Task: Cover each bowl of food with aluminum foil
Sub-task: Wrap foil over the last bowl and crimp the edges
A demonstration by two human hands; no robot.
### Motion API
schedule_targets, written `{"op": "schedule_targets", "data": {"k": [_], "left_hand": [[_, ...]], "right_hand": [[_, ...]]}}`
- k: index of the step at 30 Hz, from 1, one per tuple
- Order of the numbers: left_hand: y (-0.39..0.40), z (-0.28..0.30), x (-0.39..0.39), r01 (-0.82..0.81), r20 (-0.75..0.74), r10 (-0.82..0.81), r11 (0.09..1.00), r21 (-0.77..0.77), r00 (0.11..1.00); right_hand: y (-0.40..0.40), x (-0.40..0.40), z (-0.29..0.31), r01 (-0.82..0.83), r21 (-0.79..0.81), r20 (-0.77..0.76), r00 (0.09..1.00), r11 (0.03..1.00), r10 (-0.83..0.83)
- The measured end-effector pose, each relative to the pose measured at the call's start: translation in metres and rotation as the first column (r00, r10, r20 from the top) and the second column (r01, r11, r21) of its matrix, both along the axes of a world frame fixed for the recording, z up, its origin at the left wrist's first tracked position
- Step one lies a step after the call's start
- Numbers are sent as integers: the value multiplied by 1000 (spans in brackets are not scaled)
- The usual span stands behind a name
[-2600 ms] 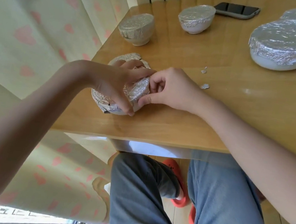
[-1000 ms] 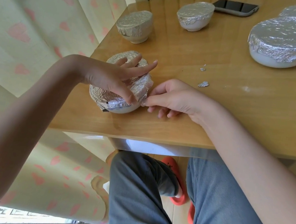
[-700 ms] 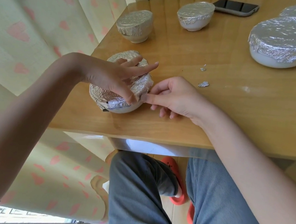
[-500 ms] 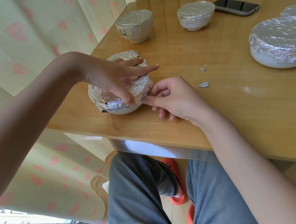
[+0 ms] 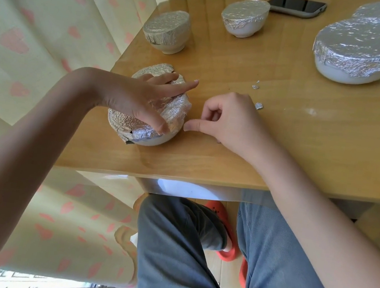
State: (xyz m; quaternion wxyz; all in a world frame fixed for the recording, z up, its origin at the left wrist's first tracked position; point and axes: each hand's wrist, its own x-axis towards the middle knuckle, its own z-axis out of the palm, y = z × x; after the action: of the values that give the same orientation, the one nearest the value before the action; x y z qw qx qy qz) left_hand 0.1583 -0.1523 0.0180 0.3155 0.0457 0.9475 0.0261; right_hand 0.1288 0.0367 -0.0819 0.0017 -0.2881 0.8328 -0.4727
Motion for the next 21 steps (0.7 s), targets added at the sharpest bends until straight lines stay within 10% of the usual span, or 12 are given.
{"op": "schedule_targets", "data": {"k": [10, 21], "left_hand": [[2, -1, 0, 14, 11, -13, 1000, -6, 1000], [-1, -2, 0, -21, 12, 21, 1000, 1, 1000]], "right_hand": [[-12, -29, 22, 0, 396, -312, 940, 918, 135], [0, -24, 19, -156, 153, -200, 962, 976, 185]]}}
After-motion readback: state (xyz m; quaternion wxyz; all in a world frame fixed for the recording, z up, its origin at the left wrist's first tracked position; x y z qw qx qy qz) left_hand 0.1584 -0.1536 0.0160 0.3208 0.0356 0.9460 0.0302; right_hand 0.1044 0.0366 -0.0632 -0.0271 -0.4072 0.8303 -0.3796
